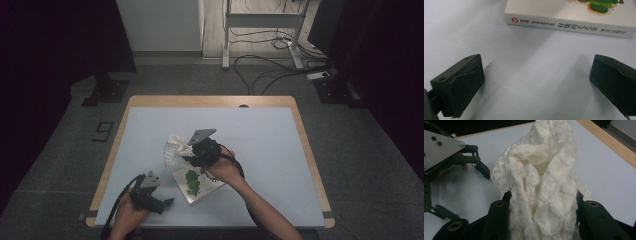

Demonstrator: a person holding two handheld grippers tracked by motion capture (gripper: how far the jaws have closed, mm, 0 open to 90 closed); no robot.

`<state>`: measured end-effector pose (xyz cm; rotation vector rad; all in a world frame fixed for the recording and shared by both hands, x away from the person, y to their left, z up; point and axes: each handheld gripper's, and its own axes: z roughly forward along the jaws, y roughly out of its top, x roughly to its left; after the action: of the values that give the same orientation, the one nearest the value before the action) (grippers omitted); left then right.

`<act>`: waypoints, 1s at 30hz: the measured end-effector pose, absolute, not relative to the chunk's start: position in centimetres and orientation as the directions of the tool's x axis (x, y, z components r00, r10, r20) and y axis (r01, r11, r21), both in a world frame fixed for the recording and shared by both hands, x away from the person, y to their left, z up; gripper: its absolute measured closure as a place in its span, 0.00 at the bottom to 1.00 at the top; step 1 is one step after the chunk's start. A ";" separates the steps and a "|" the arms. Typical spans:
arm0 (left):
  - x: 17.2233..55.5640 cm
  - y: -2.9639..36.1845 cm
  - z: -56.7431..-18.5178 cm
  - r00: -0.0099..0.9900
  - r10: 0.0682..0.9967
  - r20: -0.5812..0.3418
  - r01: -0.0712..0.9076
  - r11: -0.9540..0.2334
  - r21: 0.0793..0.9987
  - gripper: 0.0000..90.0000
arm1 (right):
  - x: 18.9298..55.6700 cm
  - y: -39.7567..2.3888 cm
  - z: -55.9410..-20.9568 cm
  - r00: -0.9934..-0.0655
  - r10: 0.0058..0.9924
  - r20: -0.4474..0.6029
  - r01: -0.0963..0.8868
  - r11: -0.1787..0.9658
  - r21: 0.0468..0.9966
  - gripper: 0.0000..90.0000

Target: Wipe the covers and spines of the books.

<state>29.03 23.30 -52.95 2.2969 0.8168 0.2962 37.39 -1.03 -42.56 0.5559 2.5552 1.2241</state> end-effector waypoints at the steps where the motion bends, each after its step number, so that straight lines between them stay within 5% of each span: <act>1: 29.0 23.3 -52.9 0.778 0.628 -0.011 0.475 -0.578 0.663 0.00 | 37.4 -1.3 -42.5 -0.892 0.447 -0.061 0.232 0.571 0.787 0.65; 30: 29.0 23.3 -52.9 0.778 0.629 -0.012 0.477 -0.577 0.663 0.00 | 37.0 -9.4 -41.8 -0.824 0.559 -0.096 0.277 0.544 0.792 0.65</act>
<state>29.04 23.30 -52.95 2.2967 0.8179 0.2947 37.01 -9.43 -41.77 0.6882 2.4468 1.1686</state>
